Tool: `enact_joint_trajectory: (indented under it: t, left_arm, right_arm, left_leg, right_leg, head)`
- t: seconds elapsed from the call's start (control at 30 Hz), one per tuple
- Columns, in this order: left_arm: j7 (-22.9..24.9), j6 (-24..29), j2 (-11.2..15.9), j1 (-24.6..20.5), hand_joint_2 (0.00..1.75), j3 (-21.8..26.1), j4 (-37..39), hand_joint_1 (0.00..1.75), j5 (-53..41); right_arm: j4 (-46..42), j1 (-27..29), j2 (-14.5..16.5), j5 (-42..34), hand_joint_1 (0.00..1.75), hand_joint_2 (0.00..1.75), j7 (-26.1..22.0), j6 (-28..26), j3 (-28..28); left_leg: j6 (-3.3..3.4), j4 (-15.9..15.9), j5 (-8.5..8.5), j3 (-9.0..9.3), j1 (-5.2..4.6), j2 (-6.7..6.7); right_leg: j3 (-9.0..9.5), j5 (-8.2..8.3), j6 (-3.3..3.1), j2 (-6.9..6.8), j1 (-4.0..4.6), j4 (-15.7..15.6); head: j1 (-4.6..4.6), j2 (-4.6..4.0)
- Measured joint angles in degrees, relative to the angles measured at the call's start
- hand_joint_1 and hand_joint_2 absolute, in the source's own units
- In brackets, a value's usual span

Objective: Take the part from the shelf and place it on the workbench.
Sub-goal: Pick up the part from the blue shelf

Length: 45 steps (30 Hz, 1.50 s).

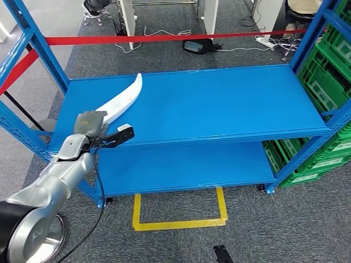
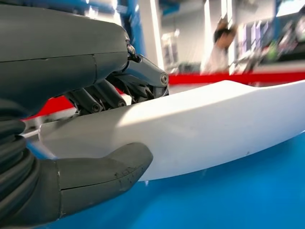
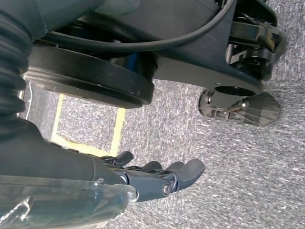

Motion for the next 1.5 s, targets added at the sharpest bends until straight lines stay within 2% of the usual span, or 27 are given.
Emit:
enact_joint_trajectory:
  t: [0.13,0.3,0.53,0.8,0.93,1.03,1.07,1.13,1.2,1.23,1.27,1.3,1.37,1.4,1.43,1.47,1.5]
  left_arm:
    - [-3.8,4.2,-1.5,-1.0,1.75,-0.3,-1.4,1.75,-0.3]
    - [-6.6,6.1,-3.6,-2.0,1.75,-1.7,-4.7,1.75,-0.3]
    - [-8.8,6.4,-5.4,-2.1,1.75,-4.8,-9.6,1.75,1.8]
    - [-9.0,4.4,-5.9,-0.9,1.75,-10.7,-17.3,1.75,7.8]
    - [-8.4,1.3,-5.8,0.2,1.75,-14.5,-20.4,1.75,12.7]
    - [-7.5,1.0,-5.8,0.8,1.75,-16.8,-22.2,1.75,13.6]
    - [-7.3,1.0,-5.8,0.9,1.75,-17.4,-22.8,1.75,13.8]
    - [-6.8,1.2,-5.8,1.0,1.75,-18.5,-23.7,1.75,14.0]
    - [-6.4,1.4,-5.8,1.1,1.75,-19.5,-24.0,1.75,14.1]
    - [-6.3,1.4,-5.7,1.3,1.75,-20.0,-24.0,1.75,14.1]
    - [-6.2,1.5,-5.6,1.5,1.75,-20.3,-24.0,1.75,14.1]
    - [-6.1,1.5,-5.6,1.7,1.75,-20.7,-24.0,1.75,14.1]
    - [-6.0,1.5,-5.4,1.9,1.75,-21.2,-24.1,1.75,14.1]
    - [-5.9,1.6,-5.3,1.9,1.75,-21.4,-24.3,1.75,14.2]
    - [-5.8,1.6,-5.3,1.9,1.75,-21.6,-24.5,1.75,14.4]
    - [-5.7,1.6,-5.2,1.9,1.75,-21.8,-24.6,1.75,14.5]
    - [-5.6,1.6,-5.1,1.9,1.75,-21.9,-24.8,1.75,14.6]
  right_arm:
    - [0.0,0.3,0.0,-0.5,0.0,1.75,-0.5,-0.1,-0.7]
    - [0.0,0.6,0.0,-1.2,0.0,1.75,-1.2,-0.3,-1.8]
    - [0.0,1.1,0.0,-1.9,0.0,1.75,-1.7,-0.5,-2.7]
    - [0.0,1.2,0.0,-2.1,0.0,1.75,-2.1,-0.7,-3.5]
    - [0.0,1.2,0.0,-2.3,0.0,1.75,-2.3,-0.7,-4.1]
    - [0.0,1.2,0.0,-2.3,0.0,1.75,-2.4,-0.7,-4.5]
    - [0.0,1.2,0.0,-2.3,0.0,1.75,-2.4,-0.7,-4.6]
    - [0.0,1.2,0.0,-2.3,0.0,1.75,-2.4,-0.7,-4.8]
    - [0.0,1.3,-0.1,-2.4,0.0,1.75,-2.4,-0.7,-4.8]
    - [0.0,1.3,-0.1,-2.4,0.0,1.75,-2.4,-0.7,-4.9]
    - [0.0,1.3,-0.2,-2.4,0.0,1.75,-2.4,-0.7,-4.9]
    - [0.0,1.3,-0.2,-2.4,0.0,1.75,-2.4,-0.7,-5.0]
    - [0.0,1.3,-0.4,-2.3,0.0,1.75,-2.4,-0.7,-5.0]
    - [0.0,1.3,-0.4,-2.3,0.0,1.75,-2.4,-0.7,-5.1]
    - [0.0,1.3,-0.4,-2.3,0.0,1.75,-2.3,-0.7,-5.1]
    - [0.0,1.3,-0.4,-2.3,0.0,1.75,-2.3,-0.7,-5.1]
    - [0.0,1.3,-0.4,-2.3,0.0,1.75,-2.3,-0.7,-5.2]
  left_leg:
    - [0.0,0.0,0.0,-0.01,-0.02,0.01]
    - [0.02,0.0,-0.01,-0.02,-0.05,0.01]
    - [0.03,0.0,-0.01,-0.03,-0.05,0.01]
    - [0.05,0.0,-0.04,-0.05,-0.06,0.02]
    - [0.81,0.4,-0.31,-0.24,-0.28,0.01]
    - [1.27,0.0,0.03,-0.1,-0.27,0.07]
    - [1.47,-0.5,0.41,0.15,-0.1,0.15]
    - [1.79,-1.3,1.15,0.6,0.39,0.32]
    - [1.89,-1.4,1.25,0.57,0.54,0.39]
    - [1.85,-1.4,1.27,0.5,0.6,0.41]
    - [1.76,-1.4,1.3,0.42,0.7,0.43]
    - [1.59,-1.3,1.34,0.32,0.87,0.44]
    - [0.92,-0.8,1.28,0.06,1.33,0.38]
    - [0.42,-0.5,1.21,-0.23,1.44,0.32]
    - [-0.08,-0.1,1.2,-0.51,1.44,0.24]
    - [-0.52,0.3,1.28,-0.76,1.34,0.16]
    - [-0.88,0.4,1.49,-0.97,1.23,0.12]
  right_leg:
    - [0.01,0.01,0.01,0.01,-0.01,0.0]
    - [0.01,0.04,0.06,0.01,-0.04,-0.1]
    - [0.0,0.04,0.06,0.03,-0.05,-0.1]
    - [0.02,0.05,0.07,0.03,-0.07,-0.1]
    - [0.05,0.14,0.47,0.03,-0.3,-0.3]
    - [0.17,0.32,0.95,0.04,-0.36,-0.6]
    - [0.13,0.01,1.17,0.03,-0.29,-0.5]
    - [-0.98,-2.56,1.6,-0.01,-0.18,2.5]
    - [-3.6,-6.71,2.03,-0.06,-0.33,9.6]
    - [-4.7,-8.04,2.29,-0.08,-0.45,12.8]
    - [-5.06,-8.39,2.55,-0.11,-0.58,14.4]
    - [-4.36,-7.7,2.85,-0.17,-0.74,13.9]
    - [-0.31,-4.71,3.67,-0.41,-1.27,7.3]
    - [1.78,-3.68,3.85,-0.34,-1.38,4.0]
    - [3.09,-3.19,3.78,-0.24,-1.47,1.7]
    - [3.57,-3.24,3.42,-0.06,-1.47,0.8]
    - [3.44,-3.25,2.77,0.2,-1.36,1.0]
  head:
    - [0.0,-0.01]
    - [0.01,-0.01]
    - [-0.01,-0.01]
    - [0.0,-0.01]
    - [-0.02,0.01]
    - [-0.04,0.0]
    - [-0.01,0.0]
    - [0.16,0.0]
    - [0.3,-0.01]
    - [0.32,-0.01]
    - [0.31,-0.01]
    - [0.31,-0.01]
    - [0.32,-0.01]
    - [0.44,0.0]
    - [0.53,-0.01]
    - [0.58,-0.01]
    - [0.64,-0.01]
